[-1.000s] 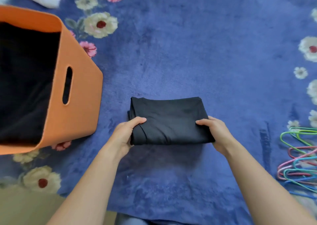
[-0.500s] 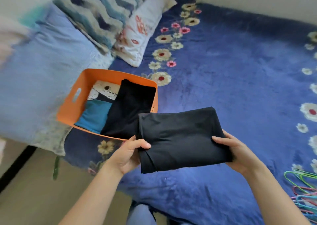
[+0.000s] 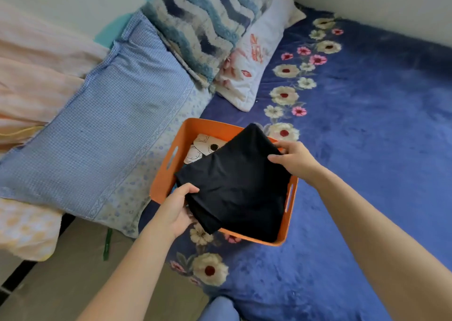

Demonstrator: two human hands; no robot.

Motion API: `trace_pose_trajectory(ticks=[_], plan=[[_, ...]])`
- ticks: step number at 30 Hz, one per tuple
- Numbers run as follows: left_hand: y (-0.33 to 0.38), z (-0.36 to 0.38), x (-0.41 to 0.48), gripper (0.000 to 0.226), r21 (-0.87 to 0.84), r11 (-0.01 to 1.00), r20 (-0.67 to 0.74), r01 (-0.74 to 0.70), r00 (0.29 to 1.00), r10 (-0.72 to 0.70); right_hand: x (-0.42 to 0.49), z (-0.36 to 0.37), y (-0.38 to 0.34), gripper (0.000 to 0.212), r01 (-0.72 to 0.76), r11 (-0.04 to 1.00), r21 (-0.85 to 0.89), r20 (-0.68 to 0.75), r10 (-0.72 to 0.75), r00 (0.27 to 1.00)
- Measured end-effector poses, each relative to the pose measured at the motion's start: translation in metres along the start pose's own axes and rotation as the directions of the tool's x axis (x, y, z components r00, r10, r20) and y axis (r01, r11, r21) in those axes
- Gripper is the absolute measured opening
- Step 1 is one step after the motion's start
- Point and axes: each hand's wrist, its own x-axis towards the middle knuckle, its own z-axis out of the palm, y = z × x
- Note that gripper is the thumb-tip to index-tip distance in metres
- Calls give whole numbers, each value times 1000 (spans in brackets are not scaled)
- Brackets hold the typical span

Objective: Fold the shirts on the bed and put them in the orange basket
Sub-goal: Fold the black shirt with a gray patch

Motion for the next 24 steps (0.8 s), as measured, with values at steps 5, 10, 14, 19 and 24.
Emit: trace_pose_trajectory(ticks=[5,10,14,19,24], plan=[[16,-24,31,31,-143,986,-116,83,988,-100,73,59,-47,31,139,921,-364,71,-122,990],[21,-41,50,37,71,988,-216,136,969,-117,114,95,-62,32,185,843,-506,56,-182,982],[16,-41,39,62,776,631,-244,5,924,294,115,113,-55,32,291,742,-604,42,-336,941],[1,-9,63,88,990,-28,133,-136,868,479,114,144,-35,51,340,667,-663,232,-248,940],[-15,-8,118,116,998,-23,-49,52,992,119,134,163,-13,68,297,569,-767,254,-155,955]])
